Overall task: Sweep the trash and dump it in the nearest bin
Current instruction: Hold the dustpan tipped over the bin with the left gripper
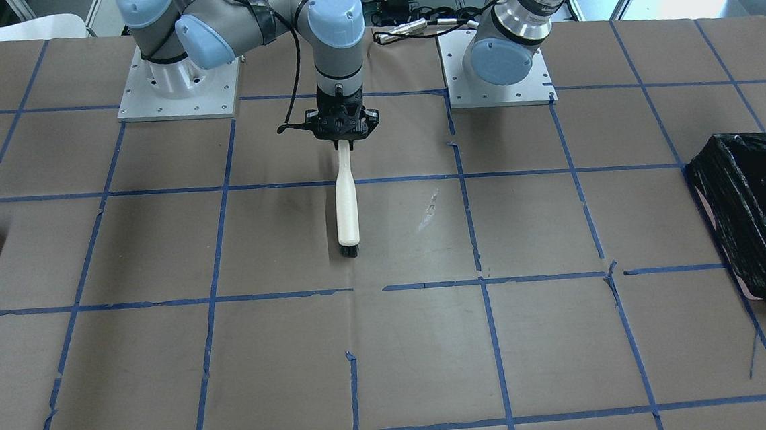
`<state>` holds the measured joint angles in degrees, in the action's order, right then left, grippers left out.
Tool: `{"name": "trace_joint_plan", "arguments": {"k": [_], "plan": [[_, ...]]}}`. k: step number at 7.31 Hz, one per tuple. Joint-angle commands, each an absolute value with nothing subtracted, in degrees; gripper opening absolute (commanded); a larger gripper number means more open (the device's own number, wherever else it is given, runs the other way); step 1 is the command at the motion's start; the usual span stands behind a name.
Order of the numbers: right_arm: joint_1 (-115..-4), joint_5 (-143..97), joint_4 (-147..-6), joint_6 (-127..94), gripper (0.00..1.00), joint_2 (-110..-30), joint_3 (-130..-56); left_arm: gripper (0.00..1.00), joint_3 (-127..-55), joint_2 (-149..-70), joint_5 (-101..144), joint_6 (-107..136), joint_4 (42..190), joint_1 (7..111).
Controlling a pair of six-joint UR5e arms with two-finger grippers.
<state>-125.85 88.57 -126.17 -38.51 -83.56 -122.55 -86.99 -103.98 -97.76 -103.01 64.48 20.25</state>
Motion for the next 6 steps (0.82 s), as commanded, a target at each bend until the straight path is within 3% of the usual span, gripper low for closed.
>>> {"name": "trace_joint_plan", "arguments": {"k": [1, 6], "plan": [[-125.3, 88.4, -127.0, -38.3, 0.23, -83.7, -122.8, 0.08, -88.1, -102.9, -105.7, -102.9, 64.2, 21.8], [-124.9, 86.2, -129.6, -38.3, 0.23, -83.7, -122.8, 0.08, -88.2, -103.3, -109.6, -102.3, 60.6, 24.2]]}}
